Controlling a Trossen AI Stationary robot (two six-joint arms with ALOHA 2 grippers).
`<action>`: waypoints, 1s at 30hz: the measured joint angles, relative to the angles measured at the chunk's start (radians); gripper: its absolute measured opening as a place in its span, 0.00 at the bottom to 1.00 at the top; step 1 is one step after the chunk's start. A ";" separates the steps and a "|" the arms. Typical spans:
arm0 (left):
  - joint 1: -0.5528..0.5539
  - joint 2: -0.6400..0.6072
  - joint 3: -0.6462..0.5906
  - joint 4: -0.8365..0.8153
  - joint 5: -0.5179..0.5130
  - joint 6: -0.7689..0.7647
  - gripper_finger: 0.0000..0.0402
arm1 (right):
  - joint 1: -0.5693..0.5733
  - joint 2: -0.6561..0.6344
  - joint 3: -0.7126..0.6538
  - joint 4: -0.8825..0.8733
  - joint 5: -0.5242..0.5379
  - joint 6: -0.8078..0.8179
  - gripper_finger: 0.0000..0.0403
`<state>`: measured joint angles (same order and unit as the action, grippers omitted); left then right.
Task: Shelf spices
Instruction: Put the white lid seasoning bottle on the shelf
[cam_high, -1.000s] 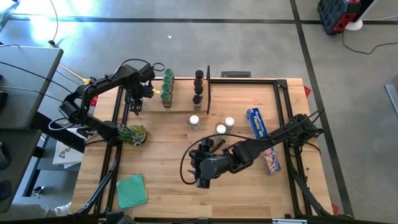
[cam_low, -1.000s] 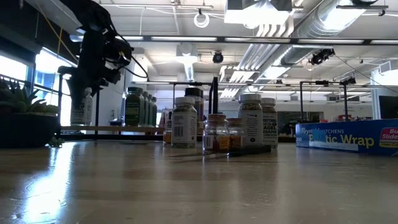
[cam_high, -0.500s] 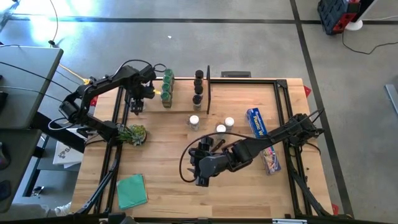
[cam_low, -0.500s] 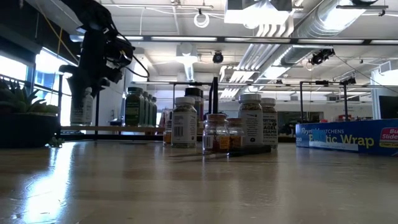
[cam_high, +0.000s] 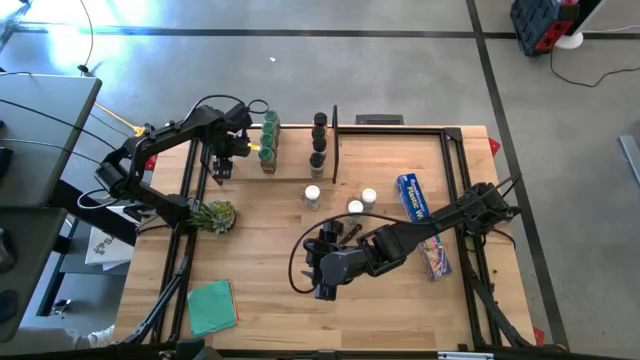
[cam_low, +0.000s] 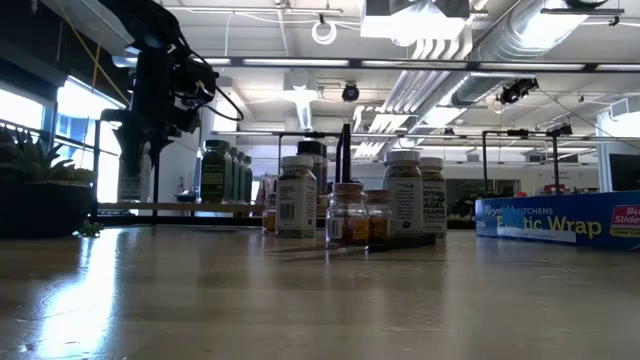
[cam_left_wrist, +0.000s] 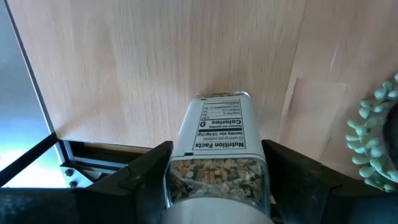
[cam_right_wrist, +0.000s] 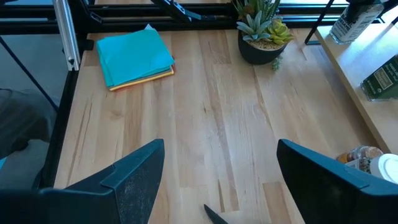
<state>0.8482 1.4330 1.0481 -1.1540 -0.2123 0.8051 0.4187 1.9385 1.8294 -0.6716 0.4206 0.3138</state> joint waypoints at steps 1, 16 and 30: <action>0.000 0.000 0.000 -0.001 0.000 0.000 0.59 | 0.000 0.000 0.000 0.000 0.000 0.000 0.76; -0.034 -0.001 0.000 -0.022 0.041 -0.011 0.59 | 0.000 0.000 0.000 0.000 0.000 0.000 0.76; -0.038 -0.001 0.001 0.000 -0.015 -0.010 0.59 | 0.000 0.000 0.000 0.000 0.000 0.000 0.76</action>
<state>0.8101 1.4322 1.0489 -1.1538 -0.2272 0.7948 0.4186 1.9385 1.8294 -0.6716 0.4206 0.3137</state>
